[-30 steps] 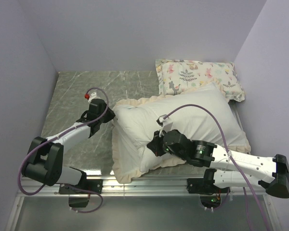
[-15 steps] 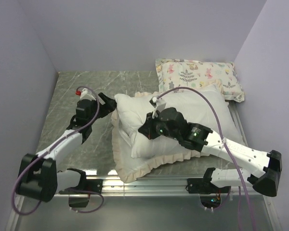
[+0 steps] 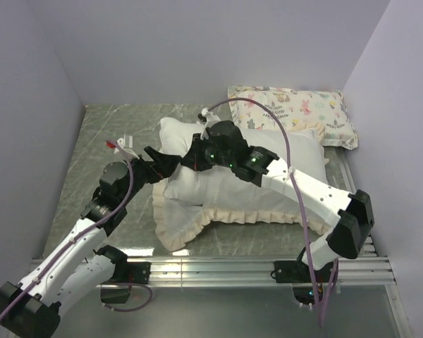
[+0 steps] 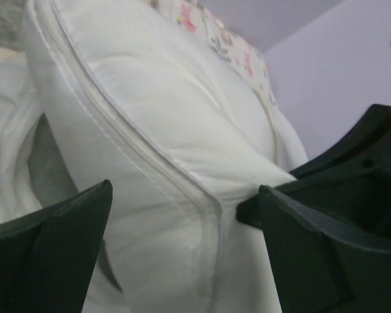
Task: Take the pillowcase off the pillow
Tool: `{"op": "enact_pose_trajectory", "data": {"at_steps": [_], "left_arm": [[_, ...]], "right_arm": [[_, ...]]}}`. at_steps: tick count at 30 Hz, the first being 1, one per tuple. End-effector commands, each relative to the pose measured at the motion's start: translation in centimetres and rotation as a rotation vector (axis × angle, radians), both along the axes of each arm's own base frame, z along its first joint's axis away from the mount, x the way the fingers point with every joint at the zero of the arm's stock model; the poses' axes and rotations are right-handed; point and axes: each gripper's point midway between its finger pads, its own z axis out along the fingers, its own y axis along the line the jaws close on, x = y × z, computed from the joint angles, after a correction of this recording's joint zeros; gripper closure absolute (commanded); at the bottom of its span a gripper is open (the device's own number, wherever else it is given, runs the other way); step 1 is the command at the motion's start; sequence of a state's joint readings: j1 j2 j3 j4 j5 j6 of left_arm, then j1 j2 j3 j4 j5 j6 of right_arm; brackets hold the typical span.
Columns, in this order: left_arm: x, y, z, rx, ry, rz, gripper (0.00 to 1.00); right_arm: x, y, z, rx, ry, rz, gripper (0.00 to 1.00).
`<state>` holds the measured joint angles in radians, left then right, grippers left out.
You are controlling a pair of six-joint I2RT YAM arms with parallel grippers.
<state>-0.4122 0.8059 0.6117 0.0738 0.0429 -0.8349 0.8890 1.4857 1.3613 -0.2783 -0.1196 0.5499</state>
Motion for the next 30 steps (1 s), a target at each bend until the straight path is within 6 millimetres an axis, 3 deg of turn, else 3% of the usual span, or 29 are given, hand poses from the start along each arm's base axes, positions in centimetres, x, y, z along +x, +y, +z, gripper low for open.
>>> {"op": "enact_pose_trajectory", "data": {"at_steps": [1,9,14,17,22,24,25,27,28,29,30], "left_arm": [[-2.4,-1.7,-0.8,0.001,0.04,-0.085,0.01],[-5.6,-2.1,-1.6,0.0,0.035,-0.185,0.01],[-4.4,-2.6,-2.4,0.016,0.042,-0.179,0.01],[-3.7,-3.7,-1.9,-0.022,0.001,-0.211,0.01],[-1.6,-4.2,-3.7,-0.014,0.044,-0.174,0.04],[-0.8,-4.4,-4.2,-0.019,0.058,-0.158,0.18],[-0.4,-4.3,-4.6,-0.025,0.075,-0.136,0.45],[0.0,-4.0,-4.8,-0.029,0.092,-0.104,0.77],[0.4,-3.6,-5.2,-0.026,0.109,-0.069,0.99],[0.5,-3.4,-5.3,-0.021,0.118,-0.054,1.0],[0.5,-3.2,-5.6,-0.016,0.132,-0.041,0.99]], "right_arm": [[1.7,2.6,9.0,0.237,-0.118,0.035,1.0],[4.6,4.8,8.2,0.212,-0.092,0.053,1.0],[4.1,5.7,8.4,0.25,-0.063,0.087,1.0],[3.7,5.8,7.7,0.26,-0.045,0.097,1.0],[2.2,6.1,8.3,0.283,-0.037,0.134,1.0],[1.5,6.3,8.2,0.268,-0.039,0.149,1.0],[1.1,6.4,8.0,0.26,-0.04,0.154,1.0],[0.9,6.1,7.9,0.247,-0.049,0.151,1.0],[1.1,5.8,7.6,0.232,-0.054,0.135,1.0],[1.2,5.3,7.3,0.199,-0.06,0.12,0.99],[1.3,4.9,7.1,0.177,-0.064,0.105,0.91]]}}
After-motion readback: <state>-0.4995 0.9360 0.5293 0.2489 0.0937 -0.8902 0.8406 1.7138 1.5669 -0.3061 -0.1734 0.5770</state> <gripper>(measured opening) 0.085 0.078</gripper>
